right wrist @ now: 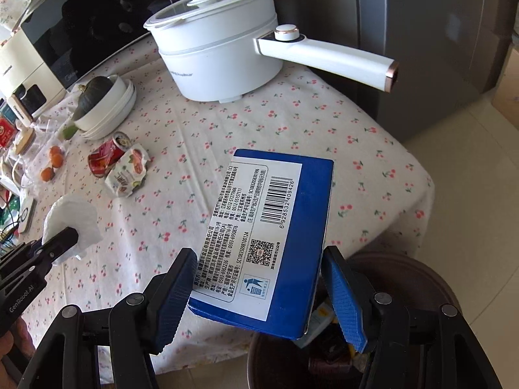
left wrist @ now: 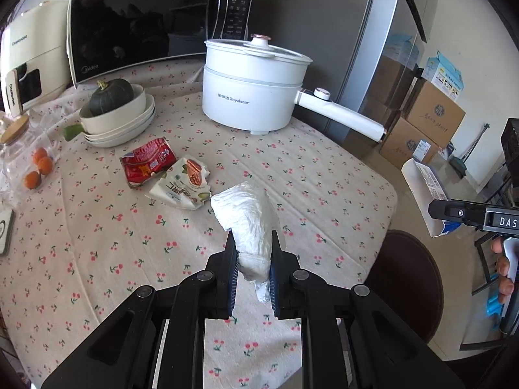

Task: Collect trash
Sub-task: 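Carry the box and plastic bag over the brown bin and open both tools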

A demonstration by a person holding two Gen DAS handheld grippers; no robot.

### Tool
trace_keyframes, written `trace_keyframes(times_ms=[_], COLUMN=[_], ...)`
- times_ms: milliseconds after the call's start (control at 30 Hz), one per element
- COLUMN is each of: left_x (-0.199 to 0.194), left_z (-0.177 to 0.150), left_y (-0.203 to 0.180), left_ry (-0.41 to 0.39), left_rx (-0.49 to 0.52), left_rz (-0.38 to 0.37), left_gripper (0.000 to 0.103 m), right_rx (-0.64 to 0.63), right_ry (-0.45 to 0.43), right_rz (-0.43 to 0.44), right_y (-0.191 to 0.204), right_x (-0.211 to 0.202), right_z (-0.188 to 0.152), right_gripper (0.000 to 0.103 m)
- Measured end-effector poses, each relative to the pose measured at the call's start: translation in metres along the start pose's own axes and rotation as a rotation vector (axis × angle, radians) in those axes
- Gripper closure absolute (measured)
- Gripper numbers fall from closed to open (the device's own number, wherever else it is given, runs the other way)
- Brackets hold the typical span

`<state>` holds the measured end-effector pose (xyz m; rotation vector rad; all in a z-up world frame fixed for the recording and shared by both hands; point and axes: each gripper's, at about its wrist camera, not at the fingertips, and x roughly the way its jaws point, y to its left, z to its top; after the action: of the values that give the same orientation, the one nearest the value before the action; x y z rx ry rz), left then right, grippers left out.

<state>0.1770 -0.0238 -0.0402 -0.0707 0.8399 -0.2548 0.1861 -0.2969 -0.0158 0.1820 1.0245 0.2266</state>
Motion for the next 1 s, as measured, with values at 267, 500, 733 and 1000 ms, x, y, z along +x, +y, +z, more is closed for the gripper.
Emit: trace_keyframes(times_ms=[267,500,733,1000], left_x=[-0.032,-0.026,0.009,0.044], left_z=[-0.038,-0.062,-0.085,-0.093], left_y=[-0.020,-0.071,-0.129,-0.174], left_ry=[0.023,0.069,0.153,0.206], left_rx=[-0.016,0.068,0.158,0.214], left_rz=[-0.082,-0.194,-0.263,-0.313], left_gripper=[0.086,0.086,0.086,0.084], right_rx=[0.014,0.044,0.139,0.154], right_ry=[-0.023,0.032,0.035,0.065], right_rz=[-0.027,-0.091,-0.047,-0.091], right_y=[-0.015,-0.056,-0.088,-0.108], right_x=[-0.035,-0.028,-0.034,-0.032], right_z=[-0.056,-0.098,-0.116,-0.129], right_gripper=[0.035,0.035,0.035,0.035])
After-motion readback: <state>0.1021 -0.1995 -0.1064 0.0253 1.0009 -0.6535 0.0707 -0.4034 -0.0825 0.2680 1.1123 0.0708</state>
